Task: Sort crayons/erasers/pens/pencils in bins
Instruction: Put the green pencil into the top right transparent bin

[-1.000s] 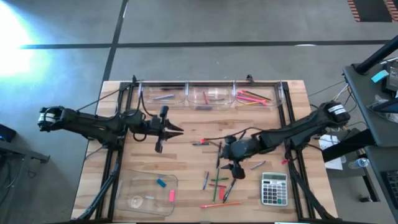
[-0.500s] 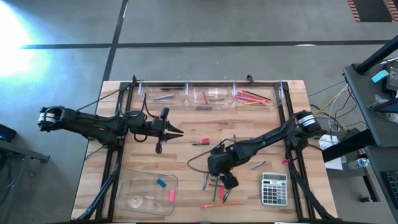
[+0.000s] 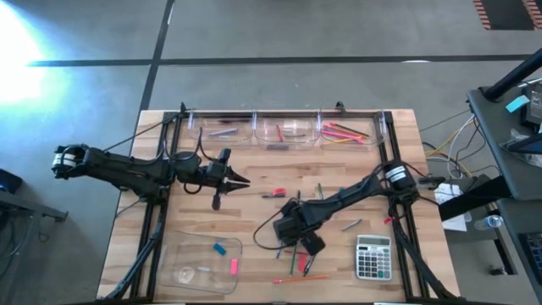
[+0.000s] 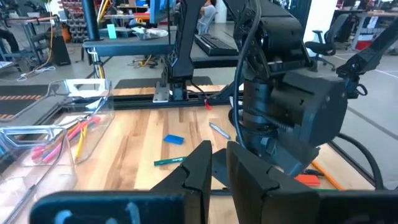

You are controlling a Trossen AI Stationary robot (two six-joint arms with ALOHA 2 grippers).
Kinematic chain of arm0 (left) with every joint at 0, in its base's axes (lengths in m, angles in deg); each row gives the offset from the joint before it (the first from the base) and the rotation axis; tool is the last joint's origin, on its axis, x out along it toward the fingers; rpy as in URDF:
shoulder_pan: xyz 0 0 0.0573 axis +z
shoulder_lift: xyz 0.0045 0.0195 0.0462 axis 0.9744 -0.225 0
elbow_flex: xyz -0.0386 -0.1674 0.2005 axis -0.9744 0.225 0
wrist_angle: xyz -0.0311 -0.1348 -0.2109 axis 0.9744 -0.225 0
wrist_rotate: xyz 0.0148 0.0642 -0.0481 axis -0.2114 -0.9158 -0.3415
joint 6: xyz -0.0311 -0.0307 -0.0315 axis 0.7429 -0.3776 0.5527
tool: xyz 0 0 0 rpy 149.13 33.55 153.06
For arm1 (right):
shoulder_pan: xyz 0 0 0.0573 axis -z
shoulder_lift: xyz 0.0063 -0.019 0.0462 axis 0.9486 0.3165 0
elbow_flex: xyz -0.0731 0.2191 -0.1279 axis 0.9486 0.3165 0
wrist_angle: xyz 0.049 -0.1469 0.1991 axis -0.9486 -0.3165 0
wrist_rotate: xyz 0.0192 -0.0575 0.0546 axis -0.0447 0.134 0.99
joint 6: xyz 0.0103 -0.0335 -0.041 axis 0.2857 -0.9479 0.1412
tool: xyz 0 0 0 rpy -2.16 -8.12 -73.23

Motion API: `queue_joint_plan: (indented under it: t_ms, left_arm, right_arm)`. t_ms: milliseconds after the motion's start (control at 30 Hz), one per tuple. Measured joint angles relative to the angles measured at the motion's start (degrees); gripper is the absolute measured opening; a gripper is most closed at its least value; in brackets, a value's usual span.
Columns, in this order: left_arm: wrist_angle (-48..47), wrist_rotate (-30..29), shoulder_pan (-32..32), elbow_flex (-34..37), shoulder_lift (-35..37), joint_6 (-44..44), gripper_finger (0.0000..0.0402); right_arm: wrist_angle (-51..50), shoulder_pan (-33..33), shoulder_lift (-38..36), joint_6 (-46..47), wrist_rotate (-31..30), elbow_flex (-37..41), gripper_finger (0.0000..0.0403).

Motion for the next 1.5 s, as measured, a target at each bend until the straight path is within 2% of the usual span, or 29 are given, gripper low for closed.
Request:
queue_joint_plan:
  t_ms: [233,400,700,1133,1500]
  left_arm:
    - [-0.05,0.02,0.00,0.15,0.00,0.07,0.0034]
    - [-0.44,0.02,0.00,0.15,0.00,0.09,0.0034]
    - [-0.51,0.02,-0.04,0.17,-0.02,0.11,0.0034]
    - [-0.51,0.02,-0.02,0.19,-0.02,0.09,0.0034]
    - [-0.51,0.02,-0.02,0.21,-0.02,0.09,0.0034]
  right_arm:
    - [-1.25,-0.22,1.06,-8.05,-0.75,-0.83,0.0226]
    - [-1.12,-0.37,0.93,-10.90,-2.95,-0.83,0.0226]
    - [0.25,-0.37,1.24,-16.59,-3.01,-0.34,0.0219]
    - [0.69,-0.39,1.24,-17.30,-2.57,-0.15,0.0123]
    - [0.83,-0.37,1.24,-18.65,-2.89,-0.15,0.0062]
